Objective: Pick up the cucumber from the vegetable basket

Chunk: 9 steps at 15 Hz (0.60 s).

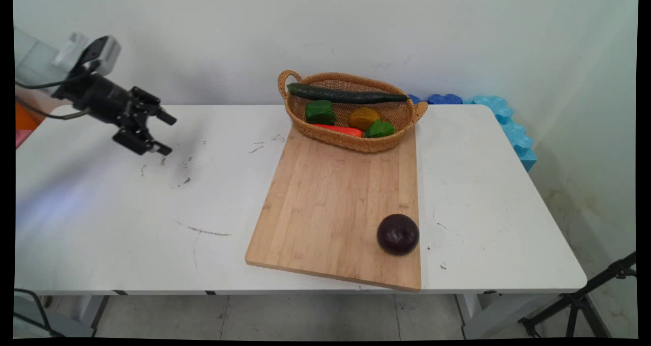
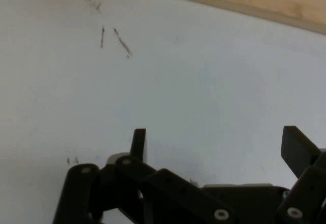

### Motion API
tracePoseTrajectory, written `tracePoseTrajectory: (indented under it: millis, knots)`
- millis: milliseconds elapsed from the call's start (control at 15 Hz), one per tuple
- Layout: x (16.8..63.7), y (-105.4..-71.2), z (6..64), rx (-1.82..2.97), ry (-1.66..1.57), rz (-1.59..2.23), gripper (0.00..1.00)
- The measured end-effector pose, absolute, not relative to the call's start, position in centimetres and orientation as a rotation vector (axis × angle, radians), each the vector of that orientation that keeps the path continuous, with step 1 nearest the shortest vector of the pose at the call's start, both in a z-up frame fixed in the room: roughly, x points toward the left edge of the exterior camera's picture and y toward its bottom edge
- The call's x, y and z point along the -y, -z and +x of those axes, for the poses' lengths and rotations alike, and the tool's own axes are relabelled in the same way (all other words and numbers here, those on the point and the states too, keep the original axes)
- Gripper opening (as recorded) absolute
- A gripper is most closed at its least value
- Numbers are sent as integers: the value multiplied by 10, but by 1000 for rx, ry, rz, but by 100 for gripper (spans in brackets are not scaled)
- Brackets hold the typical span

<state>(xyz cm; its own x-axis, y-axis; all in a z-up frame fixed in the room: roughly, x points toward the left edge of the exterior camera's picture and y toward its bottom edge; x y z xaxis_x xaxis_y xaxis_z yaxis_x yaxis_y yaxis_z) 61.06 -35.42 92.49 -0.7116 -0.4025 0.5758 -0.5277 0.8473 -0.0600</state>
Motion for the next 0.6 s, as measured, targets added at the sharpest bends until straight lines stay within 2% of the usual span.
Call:
tracePoseTrajectory:
  millis: [333, 600]
  knots:
    - [389, -929, 572, 2469, -337, 672, 100]
    - [435, -937, 526, 2486, -393, 641, 100]
